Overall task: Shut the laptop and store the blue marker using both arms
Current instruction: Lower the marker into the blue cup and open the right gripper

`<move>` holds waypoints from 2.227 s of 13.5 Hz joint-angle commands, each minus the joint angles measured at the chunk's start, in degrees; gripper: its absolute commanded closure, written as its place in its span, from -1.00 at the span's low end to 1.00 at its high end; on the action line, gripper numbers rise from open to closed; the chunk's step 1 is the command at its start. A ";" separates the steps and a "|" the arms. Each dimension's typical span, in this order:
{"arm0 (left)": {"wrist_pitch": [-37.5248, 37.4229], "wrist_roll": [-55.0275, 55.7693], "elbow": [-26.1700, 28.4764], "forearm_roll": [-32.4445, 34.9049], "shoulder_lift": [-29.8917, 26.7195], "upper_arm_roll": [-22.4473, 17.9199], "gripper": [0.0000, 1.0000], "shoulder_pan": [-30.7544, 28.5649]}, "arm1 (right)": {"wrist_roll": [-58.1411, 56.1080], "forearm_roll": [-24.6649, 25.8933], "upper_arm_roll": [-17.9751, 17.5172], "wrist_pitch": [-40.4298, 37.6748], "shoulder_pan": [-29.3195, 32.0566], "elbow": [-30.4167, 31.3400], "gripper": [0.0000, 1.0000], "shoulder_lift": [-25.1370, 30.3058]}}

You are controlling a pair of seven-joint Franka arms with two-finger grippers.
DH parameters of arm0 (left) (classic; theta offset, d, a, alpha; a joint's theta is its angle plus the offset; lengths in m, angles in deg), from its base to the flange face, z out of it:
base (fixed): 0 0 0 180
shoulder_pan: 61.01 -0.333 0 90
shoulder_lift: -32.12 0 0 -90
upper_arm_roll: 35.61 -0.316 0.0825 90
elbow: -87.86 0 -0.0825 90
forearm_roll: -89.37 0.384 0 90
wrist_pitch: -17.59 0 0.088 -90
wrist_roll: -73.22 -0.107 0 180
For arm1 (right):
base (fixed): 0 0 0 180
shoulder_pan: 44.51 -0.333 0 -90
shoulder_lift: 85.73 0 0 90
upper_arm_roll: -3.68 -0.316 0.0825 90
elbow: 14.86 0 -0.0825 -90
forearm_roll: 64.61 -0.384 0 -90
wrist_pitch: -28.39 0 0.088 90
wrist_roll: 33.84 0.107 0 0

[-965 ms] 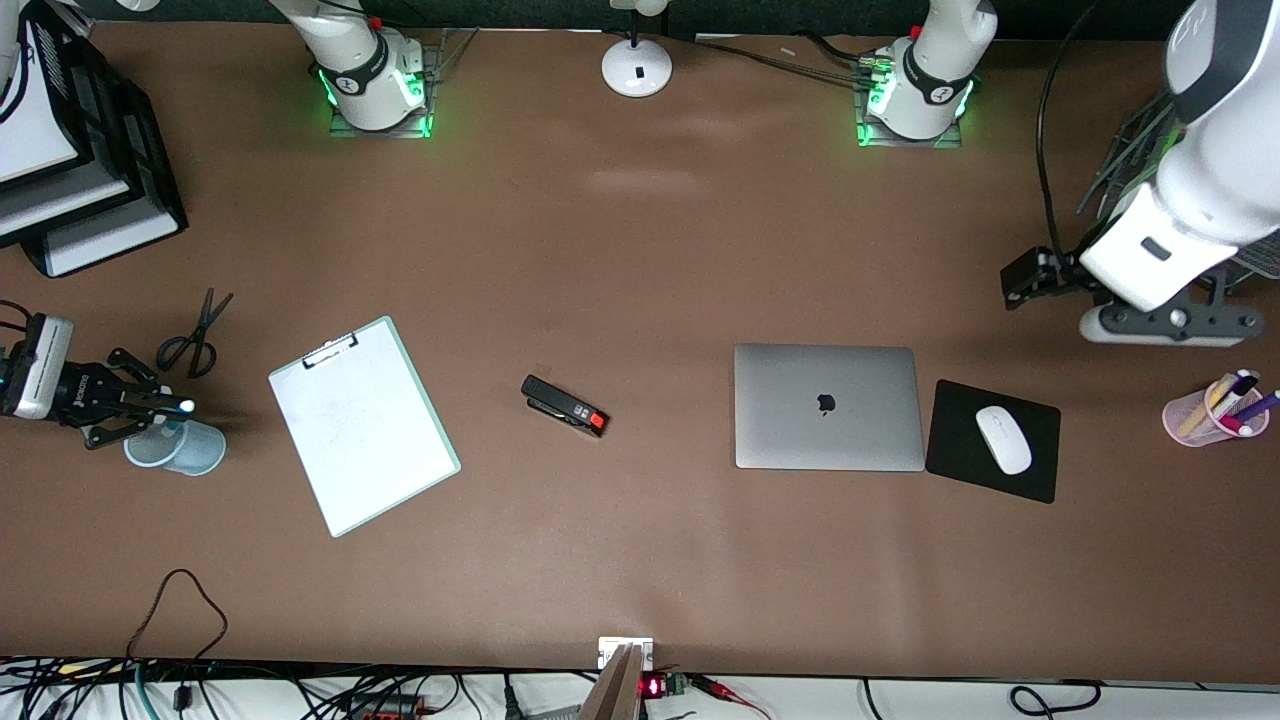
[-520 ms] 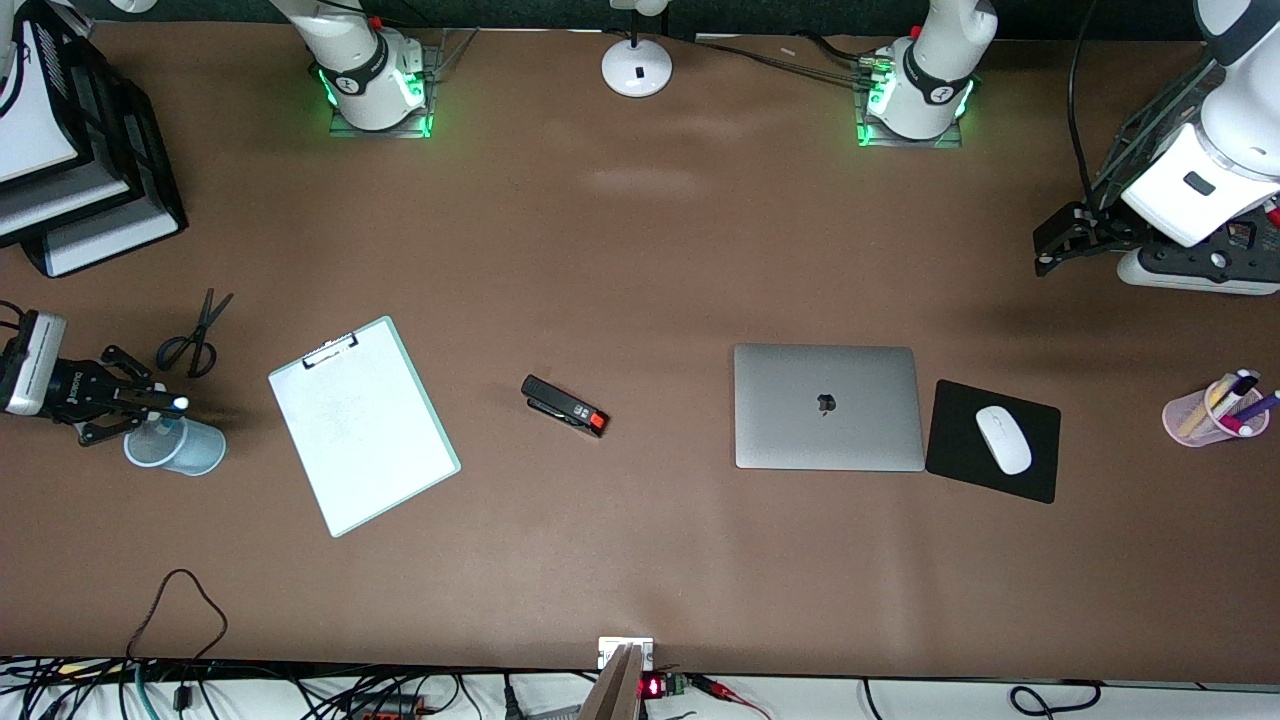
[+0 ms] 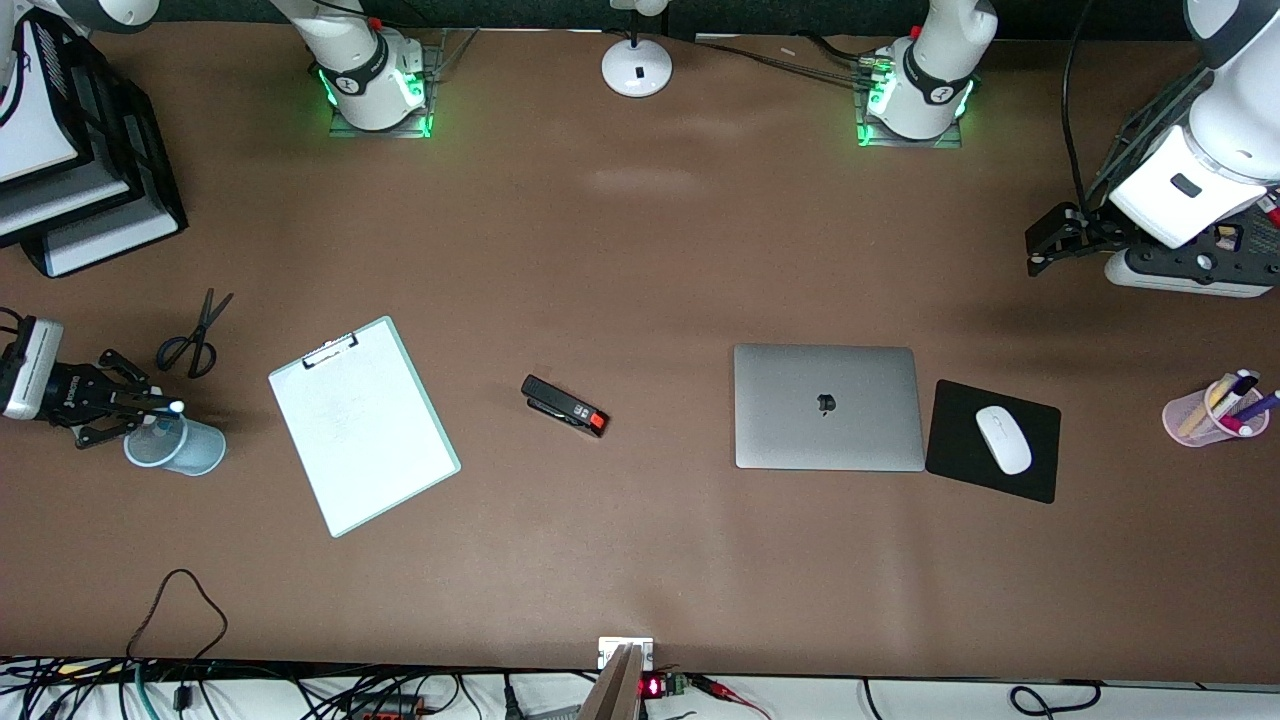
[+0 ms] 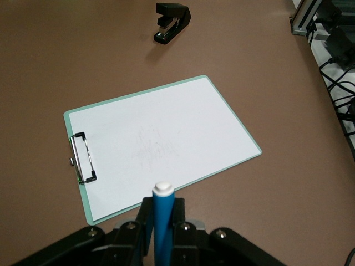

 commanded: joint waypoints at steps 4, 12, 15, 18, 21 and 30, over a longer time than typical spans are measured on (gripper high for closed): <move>-1.42 -1.19 -1.00 -1.12 0.32 -0.30 -1.00 -0.13 | -2.90 -2.05 -0.82 -0.64 2.05 -5.34 0.89 -4.08; -2.48 -1.10 -1.18 -1.04 0.32 -0.30 -1.00 -0.04 | -3.16 -6.79 -0.82 -2.75 3.90 -5.35 0.89 -5.57; -2.48 -1.10 -1.18 -1.03 0.23 -0.21 -1.00 0.05 | -3.16 -8.47 -0.82 -2.84 4.69 -5.35 0.89 -5.93; -2.48 -1.10 -1.26 -1.03 0.23 -0.21 -1.00 0.05 | -3.16 -8.65 -0.82 -2.84 5.22 -5.35 0.89 -6.72; -2.48 -1.10 -1.18 -1.03 0.23 -0.21 -1.00 0.14 | -3.16 -8.56 -0.82 -2.84 5.83 -5.35 0.89 -7.15; -2.57 -1.45 -1.18 -1.03 0.23 -0.21 -1.00 0.05 | -2.90 -10.23 -0.82 -2.84 6.71 -5.35 0.89 -9.44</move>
